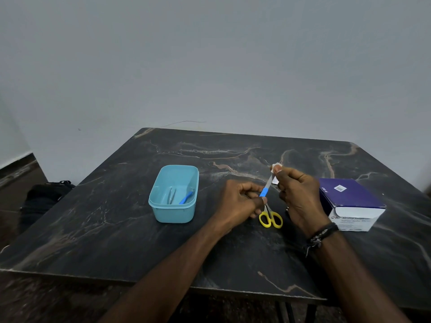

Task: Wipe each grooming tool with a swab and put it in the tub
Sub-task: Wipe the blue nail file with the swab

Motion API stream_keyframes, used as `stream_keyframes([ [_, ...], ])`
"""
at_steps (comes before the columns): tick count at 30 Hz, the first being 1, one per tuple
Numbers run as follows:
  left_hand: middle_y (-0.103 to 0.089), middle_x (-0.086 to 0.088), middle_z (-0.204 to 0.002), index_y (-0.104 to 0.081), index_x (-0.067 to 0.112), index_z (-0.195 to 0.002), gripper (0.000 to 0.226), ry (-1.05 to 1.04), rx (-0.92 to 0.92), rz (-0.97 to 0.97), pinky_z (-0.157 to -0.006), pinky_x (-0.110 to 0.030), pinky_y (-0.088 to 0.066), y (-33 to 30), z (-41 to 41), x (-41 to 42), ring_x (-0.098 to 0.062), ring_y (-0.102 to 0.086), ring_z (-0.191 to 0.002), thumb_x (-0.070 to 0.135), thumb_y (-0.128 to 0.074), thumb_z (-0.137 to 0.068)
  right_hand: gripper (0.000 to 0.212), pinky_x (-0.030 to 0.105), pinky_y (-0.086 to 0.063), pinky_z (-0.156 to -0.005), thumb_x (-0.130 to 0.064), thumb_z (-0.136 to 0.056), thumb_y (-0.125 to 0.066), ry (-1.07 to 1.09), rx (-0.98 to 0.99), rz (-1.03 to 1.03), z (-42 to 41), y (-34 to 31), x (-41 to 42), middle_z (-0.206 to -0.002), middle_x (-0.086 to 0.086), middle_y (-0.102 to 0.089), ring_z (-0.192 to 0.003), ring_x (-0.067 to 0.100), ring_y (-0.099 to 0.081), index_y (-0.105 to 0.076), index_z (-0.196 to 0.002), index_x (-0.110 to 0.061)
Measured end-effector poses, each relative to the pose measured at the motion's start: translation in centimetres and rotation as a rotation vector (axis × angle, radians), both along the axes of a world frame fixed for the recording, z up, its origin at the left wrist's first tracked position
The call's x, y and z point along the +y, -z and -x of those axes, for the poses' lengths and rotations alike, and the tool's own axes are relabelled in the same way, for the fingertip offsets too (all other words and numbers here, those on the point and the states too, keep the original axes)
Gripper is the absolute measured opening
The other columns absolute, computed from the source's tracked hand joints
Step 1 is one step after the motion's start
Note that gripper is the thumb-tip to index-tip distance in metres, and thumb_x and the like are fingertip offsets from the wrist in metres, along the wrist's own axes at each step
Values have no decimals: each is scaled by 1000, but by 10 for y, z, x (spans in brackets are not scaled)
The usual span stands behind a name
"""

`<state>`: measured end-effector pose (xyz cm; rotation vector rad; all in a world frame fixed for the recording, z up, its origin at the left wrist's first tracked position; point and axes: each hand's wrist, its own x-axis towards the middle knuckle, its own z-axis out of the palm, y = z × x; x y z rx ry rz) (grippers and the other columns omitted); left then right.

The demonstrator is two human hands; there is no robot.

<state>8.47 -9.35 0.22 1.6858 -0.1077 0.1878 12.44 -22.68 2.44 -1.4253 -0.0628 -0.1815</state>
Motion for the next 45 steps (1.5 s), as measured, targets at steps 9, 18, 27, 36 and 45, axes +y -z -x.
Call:
stream_keyframes([
  [9, -61, -8, -65, -69, 2, -97, 11, -167, -45, 208, -47, -24, -51, -11, 0, 3, -10, -55, -46, 5, -66, -87, 15, 15, -27, -38, -22, -90, -66, -50, 25, -40, -3, 1, -2, -64, 2, -40, -51, 7, -31, -70, -88, -8],
  [18, -59, -4, -53, -68, -4, -92, 14, -310, -117, 467, -46, -24, -49, -19, -1, 9, -11, -53, -46, 8, -70, -85, 13, 21, -44, -60, -13, -88, -66, -361, 31, 249, 10, 4, 8, -63, 0, -69, -60, 6, -58, -73, -80, -4],
  [27, -59, -6, -55, -69, 5, -93, 10, -378, -116, 413, -43, -23, -47, -20, 1, 6, -11, -52, -46, 13, -68, -87, 14, 30, -47, -70, -14, -86, -69, -358, -14, 343, 12, 0, 7, -76, 8, -73, -68, 10, -59, -75, -85, -2],
  [36, -67, -2, -63, -71, 17, -85, 3, -433, -252, 235, -46, -20, -45, -55, 16, 21, -7, -56, -49, 15, -74, -83, 18, 8, -40, -48, -13, -91, -62, -296, 37, 245, 13, -3, 7, -48, -11, -61, -45, -4, -54, -70, -88, 3],
  [45, -60, -9, -54, -62, 7, -53, 34, -671, -4, -677, -60, -30, -43, -99, 31, 122, -22, -51, -54, 29, -76, -75, 19, 8, -38, -42, -14, -91, -62, -252, 25, 278, 17, -7, 10, -43, -16, -56, -41, -7, -51, -70, -90, 2],
])
